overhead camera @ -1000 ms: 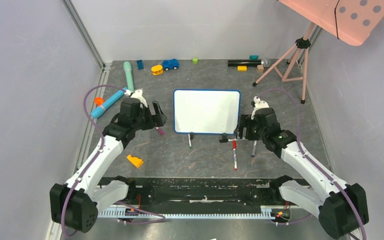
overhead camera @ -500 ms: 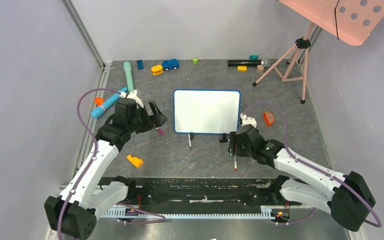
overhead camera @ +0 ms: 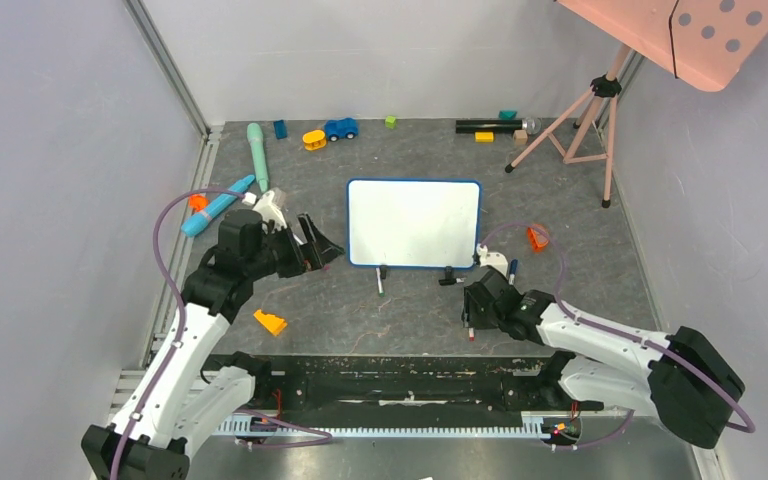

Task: Write a sentence on the whiteboard
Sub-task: Pick up the whiteboard marker from the center of the board, then pass from the right arm to the left

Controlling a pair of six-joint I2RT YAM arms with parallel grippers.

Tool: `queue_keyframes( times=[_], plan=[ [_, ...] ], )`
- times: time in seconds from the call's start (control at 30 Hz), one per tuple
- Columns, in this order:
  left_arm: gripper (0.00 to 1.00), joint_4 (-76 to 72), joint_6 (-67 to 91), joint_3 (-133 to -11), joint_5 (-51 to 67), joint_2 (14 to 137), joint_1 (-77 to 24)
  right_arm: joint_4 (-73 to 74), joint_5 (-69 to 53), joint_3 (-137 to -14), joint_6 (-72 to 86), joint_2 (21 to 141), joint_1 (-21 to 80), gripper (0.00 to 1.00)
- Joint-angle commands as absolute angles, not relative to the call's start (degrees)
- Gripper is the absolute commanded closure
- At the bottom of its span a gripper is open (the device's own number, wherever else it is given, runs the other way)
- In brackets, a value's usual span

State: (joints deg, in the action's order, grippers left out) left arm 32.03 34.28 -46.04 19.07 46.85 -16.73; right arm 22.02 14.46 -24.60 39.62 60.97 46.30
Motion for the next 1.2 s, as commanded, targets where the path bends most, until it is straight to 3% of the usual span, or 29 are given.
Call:
queue_keyframes(
  times=[0.0, 0.1, 0.17, 0.43, 0.77, 1.07, 1.17],
  plan=[
    [0.00, 31.85, 35.87, -44.40, 24.64, 46.37, -17.27, 20.37, 14.64, -23.62, 41.40, 63.02, 46.75, 0.71],
    [0.01, 29.83, 37.46, -43.16, 27.89, 46.92, -17.36, 21.16, 14.67, -24.56, 41.04, 62.75, 47.23, 0.92],
    [0.03, 26.94, 39.25, -41.67, 30.15, 47.10, -17.57, 21.78, 14.21, -25.27, 40.71, 61.31, 47.46, 1.00],
    [0.02, 16.73, 47.77, -39.73, 35.76, 49.51, -19.85, 20.31, 3.62, -31.60, 35.53, 55.85, 47.81, 1.00],
    [0.04, 0.22, 55.42, -40.20, 41.77, 57.79, -21.32, 0.89, -14.35, -37.07, 34.21, 60.29, 48.93, 1.00],
    [0.17, -1.00, 53.66, -43.60, 46.31, 64.19, -21.42, -4.95, -19.86, -42.71, 33.44, 65.41, 49.47, 1.00],
    [0.29, -0.54, 53.44, -43.51, 47.45, 64.23, -21.44, -5.61, -21.90, -44.30, 33.28, 67.27, 49.55, 1.00]
  ],
)
